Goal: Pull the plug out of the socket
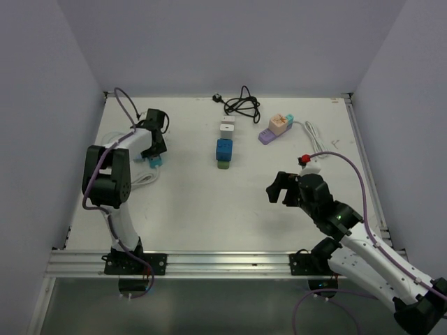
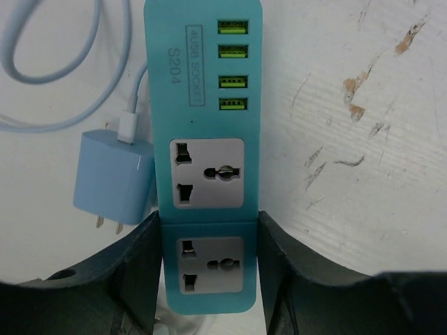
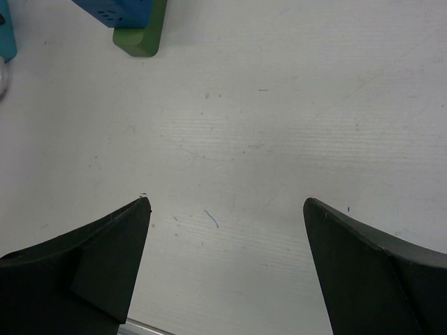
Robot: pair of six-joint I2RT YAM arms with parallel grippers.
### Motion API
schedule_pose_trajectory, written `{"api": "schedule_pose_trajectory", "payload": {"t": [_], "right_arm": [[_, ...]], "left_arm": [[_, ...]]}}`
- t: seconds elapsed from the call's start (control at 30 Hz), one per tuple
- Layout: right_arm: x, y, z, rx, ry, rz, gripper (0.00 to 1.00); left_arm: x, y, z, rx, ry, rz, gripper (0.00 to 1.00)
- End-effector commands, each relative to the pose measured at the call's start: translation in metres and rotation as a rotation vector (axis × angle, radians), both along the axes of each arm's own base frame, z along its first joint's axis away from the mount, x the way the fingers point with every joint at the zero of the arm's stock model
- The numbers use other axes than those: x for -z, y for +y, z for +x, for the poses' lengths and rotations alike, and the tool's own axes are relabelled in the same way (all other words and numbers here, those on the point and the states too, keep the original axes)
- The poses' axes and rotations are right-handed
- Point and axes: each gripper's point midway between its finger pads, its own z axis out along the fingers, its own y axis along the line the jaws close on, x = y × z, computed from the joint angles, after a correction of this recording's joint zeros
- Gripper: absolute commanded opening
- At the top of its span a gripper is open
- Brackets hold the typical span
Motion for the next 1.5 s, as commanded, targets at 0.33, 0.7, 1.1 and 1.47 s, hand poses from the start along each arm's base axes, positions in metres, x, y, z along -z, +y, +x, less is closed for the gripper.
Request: {"api": "schedule_pose_trajectory", "payload": {"t": [0.33,0.7,1.1,1.47], "right_arm": [[0.005,0.003,0.007,0.006,0.021,-0.024,0.95],[0.007,0.009,0.010,0.013,0.042,-0.001,0.95],[0.007,0.004,0.001,0.012,0.038,0.013,0.95],[0.009,0.004,-0.006,-0.007,0.039,0.033,0.95]], "left_arm": [[-0.071,-0.003,0.002,0.068,-0.131,-0.071,0.87],[-0.137,-0.096,-0.040,0.279,-0.313,-0.233,1.00],[-0.149,-0.245,-0.017,0.498,-0.336,-0.239,1.00],[-0.084,-0.282,0.016,0.502,-0.210,-0.093,0.99]]}}
